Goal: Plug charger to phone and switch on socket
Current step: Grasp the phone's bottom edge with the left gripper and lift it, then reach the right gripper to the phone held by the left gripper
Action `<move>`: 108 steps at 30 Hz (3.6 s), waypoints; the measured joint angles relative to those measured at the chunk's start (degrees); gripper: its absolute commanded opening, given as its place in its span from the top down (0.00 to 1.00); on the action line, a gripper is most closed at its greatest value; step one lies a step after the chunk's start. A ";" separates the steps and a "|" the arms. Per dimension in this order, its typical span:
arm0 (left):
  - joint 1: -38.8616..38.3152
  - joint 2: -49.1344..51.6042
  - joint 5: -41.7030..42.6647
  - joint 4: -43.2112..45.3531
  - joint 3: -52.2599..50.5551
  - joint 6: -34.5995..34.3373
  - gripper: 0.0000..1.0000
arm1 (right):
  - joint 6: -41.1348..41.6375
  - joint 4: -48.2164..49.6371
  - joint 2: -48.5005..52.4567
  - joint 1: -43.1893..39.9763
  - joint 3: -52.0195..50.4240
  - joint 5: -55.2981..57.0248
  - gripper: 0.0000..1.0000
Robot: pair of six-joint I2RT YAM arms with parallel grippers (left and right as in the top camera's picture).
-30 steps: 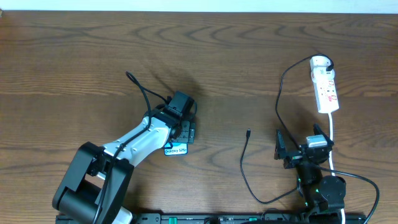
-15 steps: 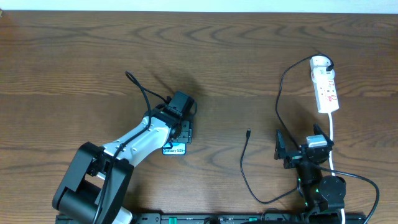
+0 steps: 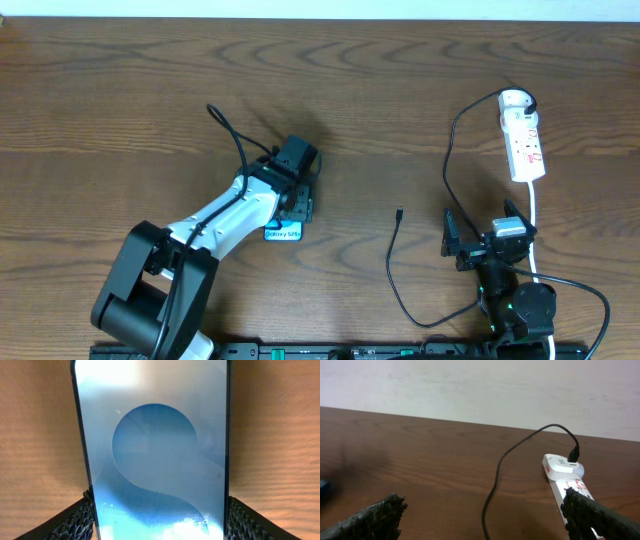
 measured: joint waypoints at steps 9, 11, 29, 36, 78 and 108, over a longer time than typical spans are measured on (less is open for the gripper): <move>0.00 0.26 0.00 0.55 5.92 -0.20 0.46 | 0.00 -0.02 0.00 0.00 0.00 0.00 0.01; 0.00 1.16 0.00 0.96 7.50 -0.33 0.46 | 0.00 -0.02 0.00 0.00 0.00 0.00 0.01; -0.04 13.94 1.03 -1.57 20.28 -7.56 0.50 | 0.00 0.02 0.00 0.00 0.00 -0.02 0.01; -0.04 13.94 1.07 -3.28 22.23 -9.09 0.50 | 8.28 0.17 0.00 0.00 0.00 -1.97 0.01; -0.04 13.94 2.40 -4.13 22.45 -20.44 0.50 | 45.55 24.55 78.38 21.92 26.51 -10.43 0.27; 2.32 13.94 8.76 -2.91 22.45 -32.72 0.55 | 50.95 42.73 100.76 27.54 33.42 -15.91 0.45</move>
